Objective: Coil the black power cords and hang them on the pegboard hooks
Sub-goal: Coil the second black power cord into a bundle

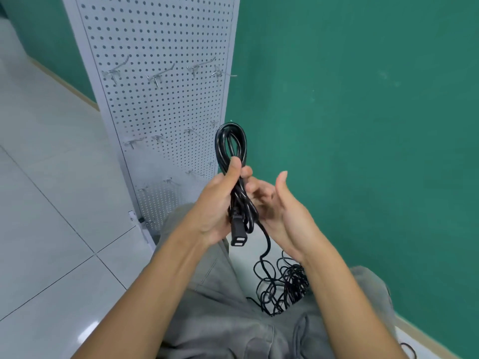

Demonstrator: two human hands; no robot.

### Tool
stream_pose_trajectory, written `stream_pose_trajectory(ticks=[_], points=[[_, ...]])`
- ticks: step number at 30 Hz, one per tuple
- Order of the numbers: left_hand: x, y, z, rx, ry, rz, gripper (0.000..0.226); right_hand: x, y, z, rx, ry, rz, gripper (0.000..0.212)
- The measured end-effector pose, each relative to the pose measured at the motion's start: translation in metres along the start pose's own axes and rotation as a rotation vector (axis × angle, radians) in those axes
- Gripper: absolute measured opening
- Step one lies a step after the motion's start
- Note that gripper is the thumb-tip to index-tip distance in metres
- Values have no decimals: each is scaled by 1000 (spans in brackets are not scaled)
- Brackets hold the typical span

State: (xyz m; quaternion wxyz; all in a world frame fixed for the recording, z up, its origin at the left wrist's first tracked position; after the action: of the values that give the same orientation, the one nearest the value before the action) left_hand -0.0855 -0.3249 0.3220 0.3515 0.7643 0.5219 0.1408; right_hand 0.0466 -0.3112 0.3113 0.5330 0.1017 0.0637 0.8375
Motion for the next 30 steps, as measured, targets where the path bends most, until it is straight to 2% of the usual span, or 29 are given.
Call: stream_pose_trajectory(ticks=[3, 5, 10, 14, 18, 21, 23, 25, 28, 30], points=[[-2, -13, -13, -41, 150, -113, 33, -9, 6, -23, -219, 74, 60, 88], [-4, -17, -21, -88, 242, -166, 32, -13, 9, -32, -356, 68, 84, 77], [-10, -34, -36, -226, 357, -263, 27, -28, 10, -49, -395, 131, 91, 48], [-14, -48, -45, -217, 416, -343, 31, -33, 5, -47, -425, 54, 92, 20], [-12, -66, -42, -84, 420, -485, 35, -32, 11, -20, -575, -97, 50, 30], [-8, -70, -33, 53, 360, -556, 38, -34, 17, 7, -647, -170, 160, 34], [-4, -61, -23, 96, 306, -521, 37, -36, 24, 22, -729, -211, 265, 35], [0, -46, -12, 161, 251, -448, 41, -33, 29, 34, -763, -257, 280, 35], [6, -26, 4, 325, 159, -324, 74, -27, 25, 46, -763, -332, 133, 28], [7, -16, 14, 390, 88, -206, 87, -22, 17, 51, -817, -393, -18, 28]])
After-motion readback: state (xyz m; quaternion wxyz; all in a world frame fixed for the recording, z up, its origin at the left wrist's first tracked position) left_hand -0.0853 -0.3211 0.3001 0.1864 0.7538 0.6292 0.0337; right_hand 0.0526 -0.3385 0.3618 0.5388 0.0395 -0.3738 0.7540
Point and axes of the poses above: each hand's wrist, its own x-axis towards the middle knuckle, its own y-axis out of the palm, z = x × y, the point moved 2 cm from there along x, towards the middle knuckle, and after that the axes turned 14 degrees about -y, right-handed, at the moved point
